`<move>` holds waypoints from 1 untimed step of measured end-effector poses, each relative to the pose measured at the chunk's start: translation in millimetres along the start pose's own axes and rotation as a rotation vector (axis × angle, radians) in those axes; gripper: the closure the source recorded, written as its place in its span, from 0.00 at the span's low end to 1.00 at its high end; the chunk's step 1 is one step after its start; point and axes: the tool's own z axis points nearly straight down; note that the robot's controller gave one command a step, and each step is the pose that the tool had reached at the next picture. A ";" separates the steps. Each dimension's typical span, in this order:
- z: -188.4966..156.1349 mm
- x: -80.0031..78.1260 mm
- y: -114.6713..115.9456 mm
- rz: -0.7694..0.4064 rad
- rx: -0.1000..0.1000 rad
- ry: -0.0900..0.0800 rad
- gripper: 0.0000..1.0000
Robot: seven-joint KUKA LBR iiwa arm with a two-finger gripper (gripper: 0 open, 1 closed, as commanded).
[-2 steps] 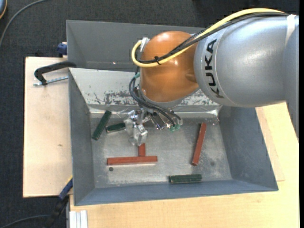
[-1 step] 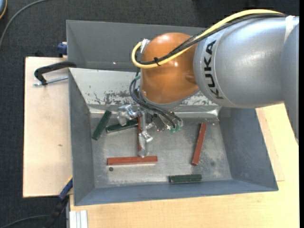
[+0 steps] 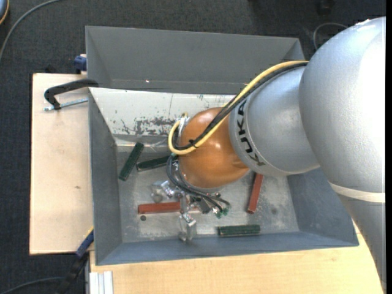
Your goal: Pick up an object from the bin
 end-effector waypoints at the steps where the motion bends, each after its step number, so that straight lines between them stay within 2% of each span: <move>1: -3.3 -1.9 -0.2 0.001 0.000 -0.006 1.00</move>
Offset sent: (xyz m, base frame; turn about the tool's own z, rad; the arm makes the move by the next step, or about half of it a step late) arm 0.0000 0.0000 0.0000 0.0000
